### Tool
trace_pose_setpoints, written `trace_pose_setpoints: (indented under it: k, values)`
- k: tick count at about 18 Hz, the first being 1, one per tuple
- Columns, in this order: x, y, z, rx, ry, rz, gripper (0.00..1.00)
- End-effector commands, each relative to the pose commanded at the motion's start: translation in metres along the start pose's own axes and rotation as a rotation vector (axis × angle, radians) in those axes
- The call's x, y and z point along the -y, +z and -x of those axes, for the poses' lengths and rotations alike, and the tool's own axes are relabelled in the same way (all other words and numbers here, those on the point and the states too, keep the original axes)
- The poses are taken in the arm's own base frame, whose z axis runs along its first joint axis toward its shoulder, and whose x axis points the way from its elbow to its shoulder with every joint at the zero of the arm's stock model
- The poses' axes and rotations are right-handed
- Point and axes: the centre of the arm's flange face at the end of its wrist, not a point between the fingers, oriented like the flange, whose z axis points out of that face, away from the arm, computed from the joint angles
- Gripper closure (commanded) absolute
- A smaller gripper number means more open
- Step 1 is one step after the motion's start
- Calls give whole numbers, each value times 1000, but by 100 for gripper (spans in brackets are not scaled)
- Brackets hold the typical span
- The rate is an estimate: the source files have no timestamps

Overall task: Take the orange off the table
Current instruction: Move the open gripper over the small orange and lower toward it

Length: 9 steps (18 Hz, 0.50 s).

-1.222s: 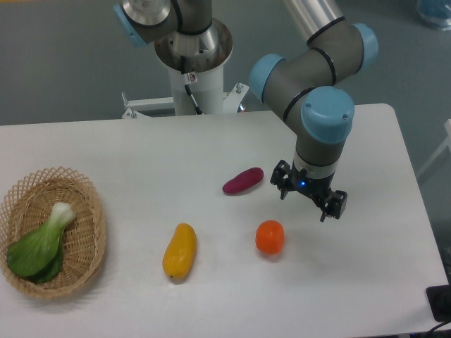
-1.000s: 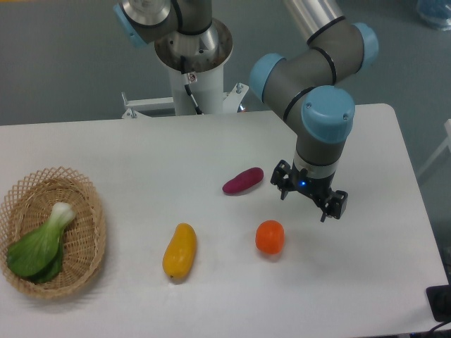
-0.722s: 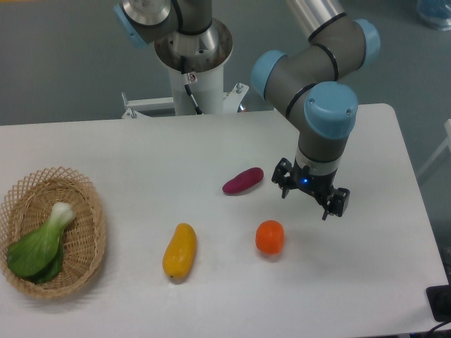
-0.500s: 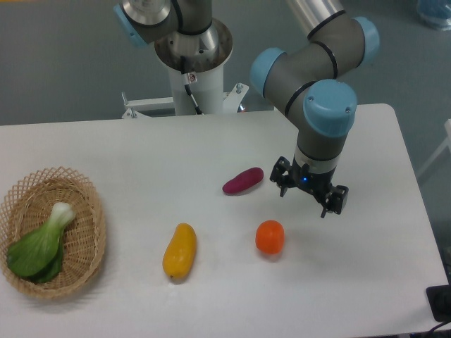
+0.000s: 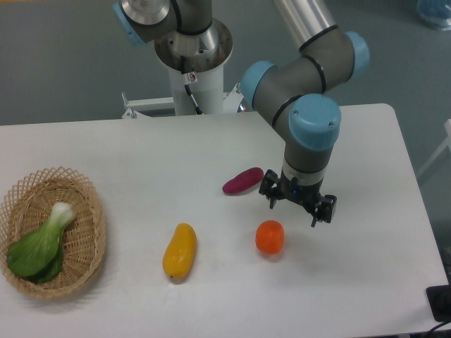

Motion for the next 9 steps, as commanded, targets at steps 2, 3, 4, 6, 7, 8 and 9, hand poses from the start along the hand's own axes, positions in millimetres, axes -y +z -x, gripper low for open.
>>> trace_pose_setpoints:
  k: [2,3,4,6,7,8,9]
  values:
    - [-3,11,-8,-16,4,10,0]
    - [-3,10,-8,-8,3,5,0]
    - [-2,11,-8,-8,3,5,0]
    - [-2,15,-8,-11,-14,6,0]
    - [-2,18,-8,-16,-28,8,0]
    - [-1,20,-11,-20,-38,10,0]
    - [5,21,-14,-18,-44,10,0]
